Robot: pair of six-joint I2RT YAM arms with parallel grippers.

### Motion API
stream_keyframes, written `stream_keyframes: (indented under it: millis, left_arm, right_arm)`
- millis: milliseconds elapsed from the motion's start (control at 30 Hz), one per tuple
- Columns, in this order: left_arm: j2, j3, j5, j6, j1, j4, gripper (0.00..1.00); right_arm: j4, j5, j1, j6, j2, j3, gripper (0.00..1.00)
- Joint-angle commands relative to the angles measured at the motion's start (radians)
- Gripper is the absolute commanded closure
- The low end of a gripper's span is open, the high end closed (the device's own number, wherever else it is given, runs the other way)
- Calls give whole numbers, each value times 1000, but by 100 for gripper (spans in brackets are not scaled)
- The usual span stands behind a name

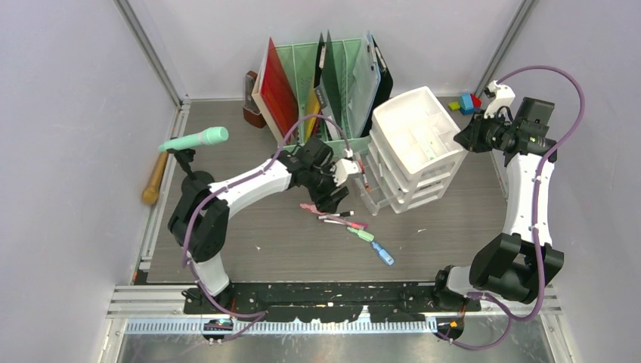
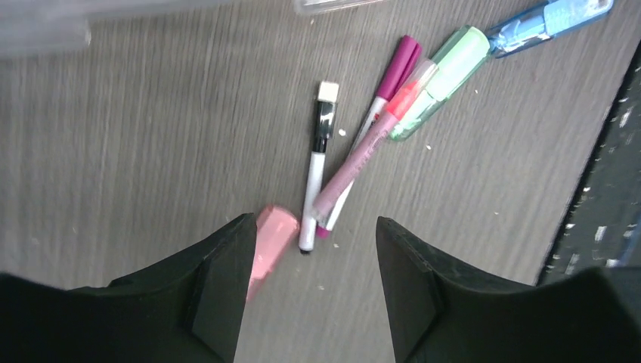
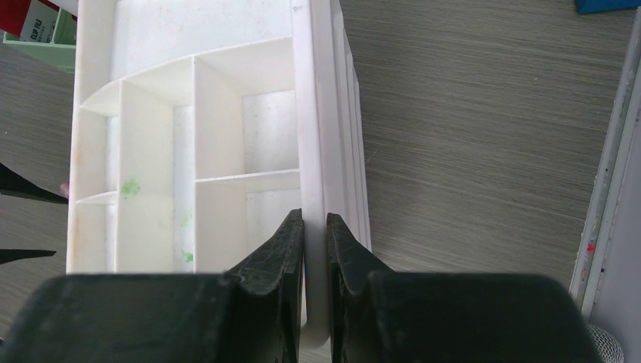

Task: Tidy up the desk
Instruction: Pick up the stationery from the center of the board.

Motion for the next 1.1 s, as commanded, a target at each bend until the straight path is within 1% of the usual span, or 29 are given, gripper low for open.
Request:
stream_keyframes:
  millis: [0, 233, 333, 500, 767, 1067]
  left_arm:
    - [19, -22, -40, 205, -51, 116, 38]
    - [49, -52, -69, 317, -132, 165, 40]
    - [66, -55, -73, 343, -154, 173, 41]
    - [97, -65, -125, 377, -188, 200, 43]
    - [112, -87, -145, 408, -217, 218, 50]
    - [123, -99, -171, 420, -231, 232, 61]
  right_arm:
    - [-85, 112, 6, 43, 92, -67, 99]
    - [-87, 110, 5, 38, 99, -66, 99]
    - [-88, 109, 5, 37, 100, -66, 99]
    - [-90, 103, 6, 35, 98, -67, 99]
    - [-92, 102, 5, 32, 102, -69, 99]
    - [-97, 101, 5, 32, 106, -67, 99]
